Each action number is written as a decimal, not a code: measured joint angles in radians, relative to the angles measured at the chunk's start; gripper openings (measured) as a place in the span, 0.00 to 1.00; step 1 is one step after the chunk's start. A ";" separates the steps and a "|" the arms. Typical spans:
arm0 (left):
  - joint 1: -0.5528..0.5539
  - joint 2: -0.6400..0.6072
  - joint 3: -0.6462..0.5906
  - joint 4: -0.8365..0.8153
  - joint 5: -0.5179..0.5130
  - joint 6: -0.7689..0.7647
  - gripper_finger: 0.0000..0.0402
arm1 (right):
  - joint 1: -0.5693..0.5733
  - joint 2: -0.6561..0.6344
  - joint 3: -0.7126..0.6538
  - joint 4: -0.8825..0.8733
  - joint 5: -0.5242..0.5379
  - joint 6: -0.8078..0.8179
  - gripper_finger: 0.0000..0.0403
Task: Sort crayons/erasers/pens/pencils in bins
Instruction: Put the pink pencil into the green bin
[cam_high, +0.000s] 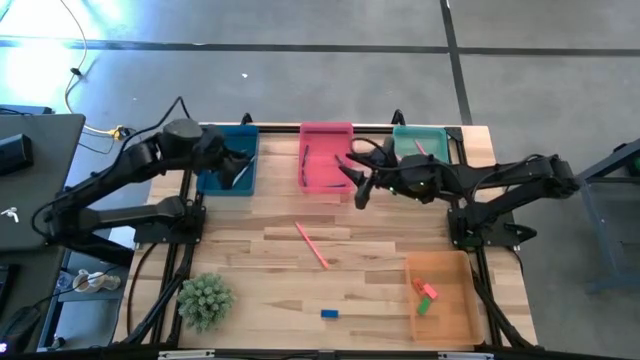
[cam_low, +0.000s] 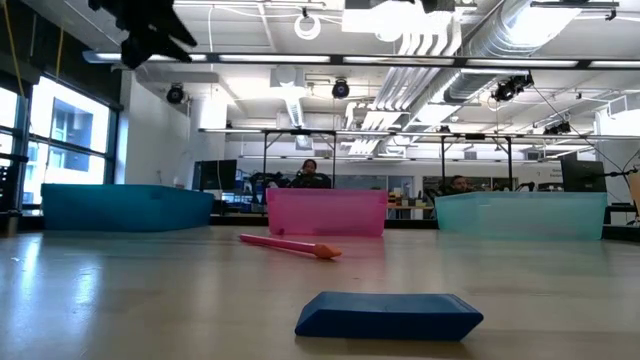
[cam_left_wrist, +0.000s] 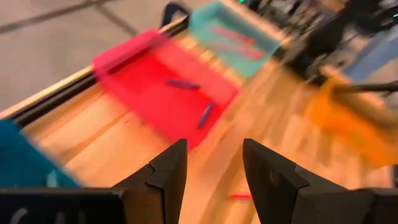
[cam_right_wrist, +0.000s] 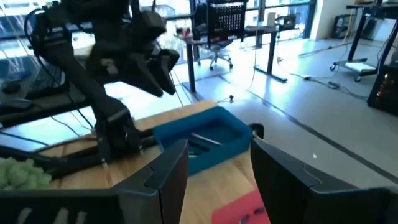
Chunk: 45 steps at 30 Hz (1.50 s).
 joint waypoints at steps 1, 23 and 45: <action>-0.019 -0.006 0.000 0.024 -0.001 -0.009 0.36 | 0.000 0.020 0.040 -0.038 0.001 -0.001 0.41; -0.124 -0.003 -0.001 -0.028 -0.207 0.066 0.36 | 0.066 0.545 0.522 -0.757 -0.205 0.636 0.41; -0.124 -0.003 -0.001 -0.038 -0.236 0.084 0.36 | 0.118 0.753 0.524 -0.770 -0.295 0.951 0.41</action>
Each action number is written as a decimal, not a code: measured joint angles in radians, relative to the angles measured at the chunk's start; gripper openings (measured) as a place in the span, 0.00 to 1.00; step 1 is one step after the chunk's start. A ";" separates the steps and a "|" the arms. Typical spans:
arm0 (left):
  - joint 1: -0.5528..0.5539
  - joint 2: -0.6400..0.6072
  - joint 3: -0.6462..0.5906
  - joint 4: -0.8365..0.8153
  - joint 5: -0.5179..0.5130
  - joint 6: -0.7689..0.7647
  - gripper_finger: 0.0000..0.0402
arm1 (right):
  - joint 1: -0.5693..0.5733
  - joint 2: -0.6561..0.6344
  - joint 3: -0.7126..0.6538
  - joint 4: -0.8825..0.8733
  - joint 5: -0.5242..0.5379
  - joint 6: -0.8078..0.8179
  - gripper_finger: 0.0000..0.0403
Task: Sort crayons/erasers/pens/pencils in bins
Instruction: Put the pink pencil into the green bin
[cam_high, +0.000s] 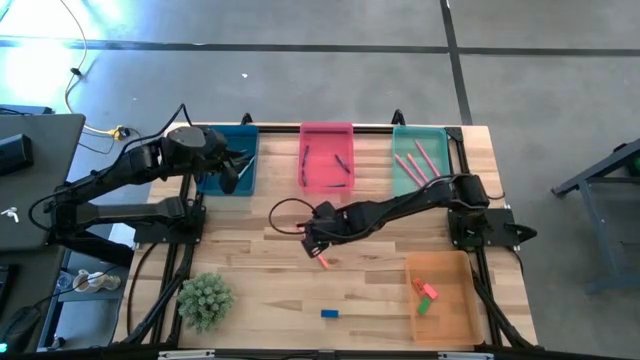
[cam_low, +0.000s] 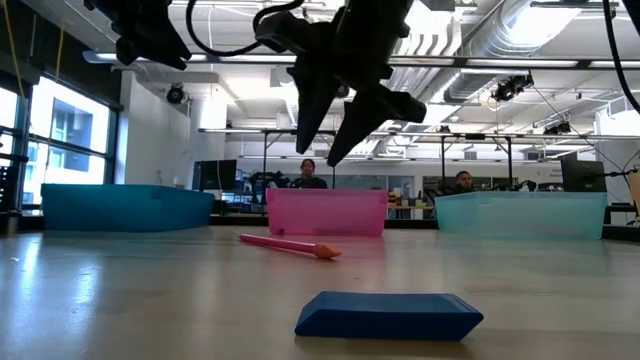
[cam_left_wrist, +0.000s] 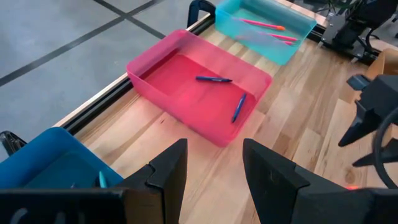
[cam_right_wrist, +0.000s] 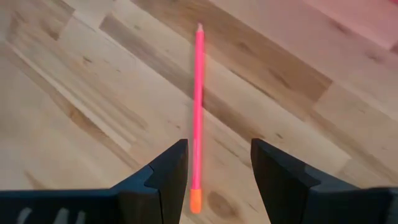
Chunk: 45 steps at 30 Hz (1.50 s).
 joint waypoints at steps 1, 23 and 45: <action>0.000 0.000 0.000 0.000 0.000 0.000 0.36 | 0.004 0.003 0.000 0.008 0.000 -0.001 0.41; 0.000 0.058 -0.001 -0.005 0.000 0.000 0.36 | 0.041 0.158 -0.001 0.131 -0.087 -0.025 0.41; 0.000 0.060 -0.001 -0.004 0.003 0.004 0.36 | 0.020 0.207 0.004 0.082 -0.150 0.095 0.21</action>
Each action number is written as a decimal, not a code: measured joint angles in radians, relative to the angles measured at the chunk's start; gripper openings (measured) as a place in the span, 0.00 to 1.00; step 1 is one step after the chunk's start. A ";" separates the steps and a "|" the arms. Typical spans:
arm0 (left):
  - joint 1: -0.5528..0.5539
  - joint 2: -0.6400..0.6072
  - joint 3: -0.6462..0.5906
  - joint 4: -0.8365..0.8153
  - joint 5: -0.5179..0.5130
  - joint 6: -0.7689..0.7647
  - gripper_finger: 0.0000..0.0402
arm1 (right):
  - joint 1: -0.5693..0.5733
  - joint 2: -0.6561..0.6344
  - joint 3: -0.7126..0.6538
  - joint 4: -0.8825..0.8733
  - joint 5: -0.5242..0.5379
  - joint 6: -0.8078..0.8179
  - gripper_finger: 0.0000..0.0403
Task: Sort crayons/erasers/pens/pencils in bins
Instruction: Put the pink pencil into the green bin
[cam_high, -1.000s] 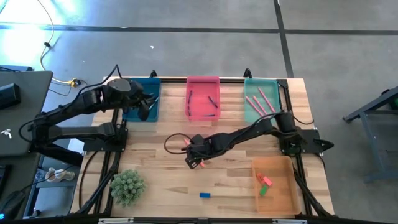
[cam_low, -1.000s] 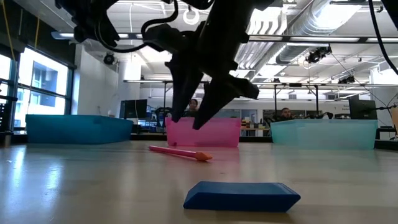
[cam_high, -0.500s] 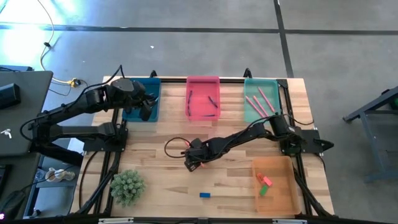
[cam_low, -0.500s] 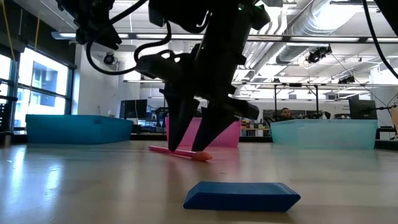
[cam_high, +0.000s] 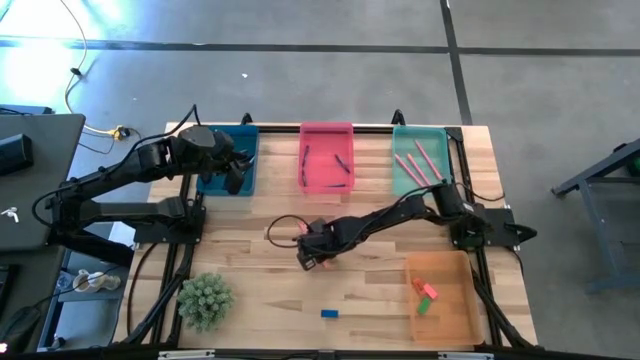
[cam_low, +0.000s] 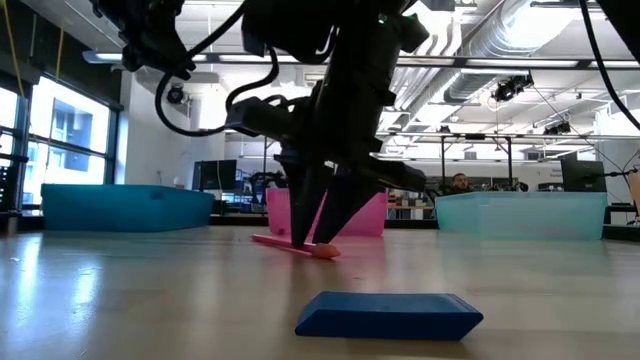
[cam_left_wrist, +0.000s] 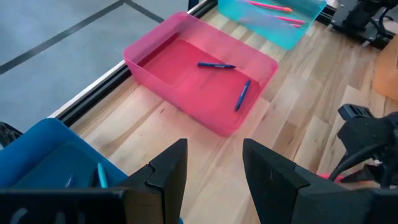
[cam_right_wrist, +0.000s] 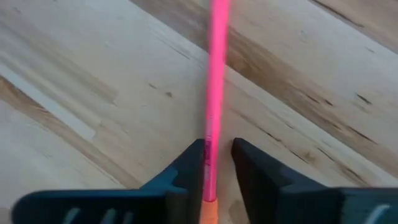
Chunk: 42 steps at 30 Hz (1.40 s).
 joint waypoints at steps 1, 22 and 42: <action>0.000 0.000 0.000 0.000 0.000 0.006 0.36 | -0.003 0.000 0.000 -0.004 -0.005 0.000 0.19; 0.000 0.000 0.000 -0.038 -0.003 0.049 0.36 | -0.038 0.000 -0.001 -0.153 -0.122 0.045 0.07; 0.000 0.000 0.001 -0.045 -0.002 0.049 0.36 | -0.018 -0.039 -0.009 -0.198 -0.037 -0.060 0.01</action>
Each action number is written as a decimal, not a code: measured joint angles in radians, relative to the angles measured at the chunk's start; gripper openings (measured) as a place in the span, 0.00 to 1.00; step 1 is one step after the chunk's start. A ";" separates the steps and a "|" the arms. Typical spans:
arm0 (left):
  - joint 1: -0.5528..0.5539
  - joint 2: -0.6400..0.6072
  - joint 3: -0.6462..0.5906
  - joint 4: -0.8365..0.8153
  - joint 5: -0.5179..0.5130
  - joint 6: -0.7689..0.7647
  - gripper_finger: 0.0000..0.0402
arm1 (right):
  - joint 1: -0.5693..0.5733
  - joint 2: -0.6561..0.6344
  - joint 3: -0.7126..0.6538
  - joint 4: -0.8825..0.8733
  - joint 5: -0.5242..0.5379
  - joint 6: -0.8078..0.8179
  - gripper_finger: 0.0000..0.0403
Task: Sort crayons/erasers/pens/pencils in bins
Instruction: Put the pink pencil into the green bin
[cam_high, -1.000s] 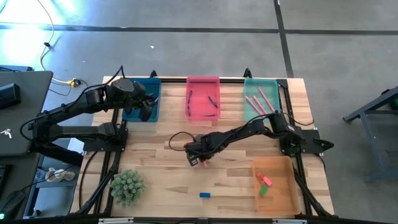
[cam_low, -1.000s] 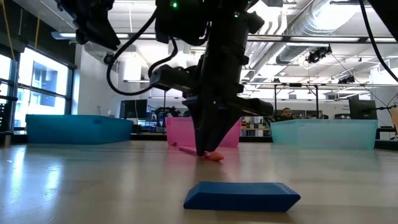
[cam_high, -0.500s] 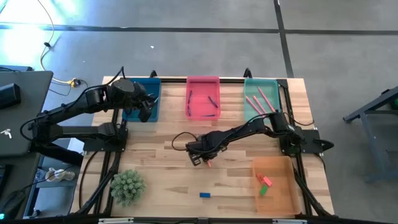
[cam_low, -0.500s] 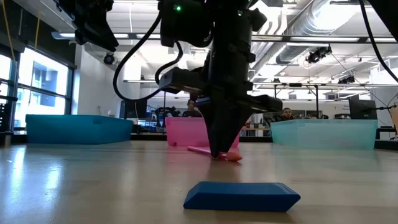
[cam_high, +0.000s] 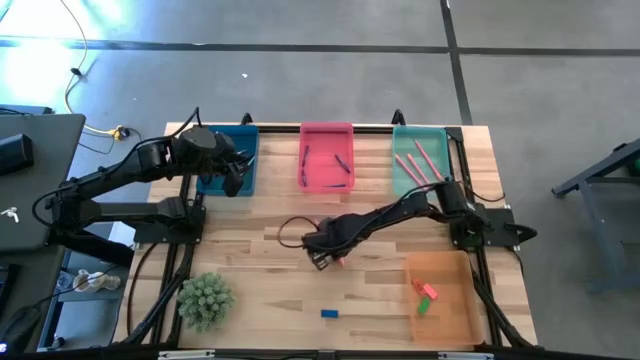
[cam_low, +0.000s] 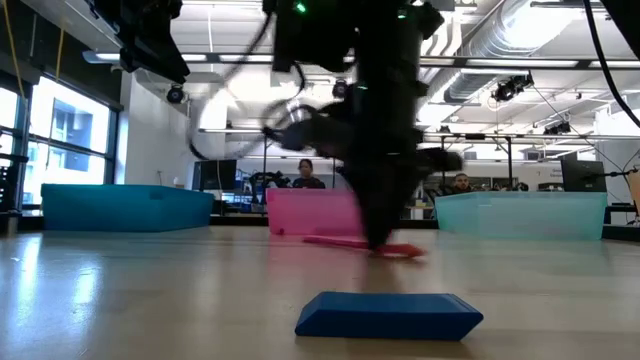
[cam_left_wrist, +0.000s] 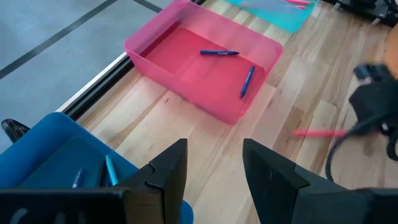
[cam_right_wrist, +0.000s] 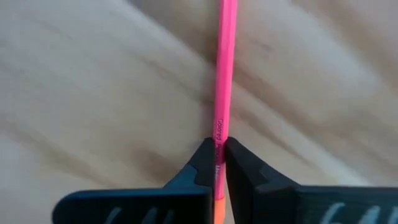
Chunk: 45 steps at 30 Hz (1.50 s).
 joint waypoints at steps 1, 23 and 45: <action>0.000 0.000 0.000 0.000 0.000 0.000 0.36 | 0.000 -0.007 -0.004 -0.037 0.008 -0.009 0.01; 0.000 0.000 0.000 -0.002 0.002 0.026 0.36 | -0.048 -0.336 0.002 -0.380 0.419 -0.046 0.00; 0.000 0.030 0.000 0.074 0.000 -0.042 0.36 | -0.352 -1.017 -0.614 -0.312 0.518 -0.050 0.00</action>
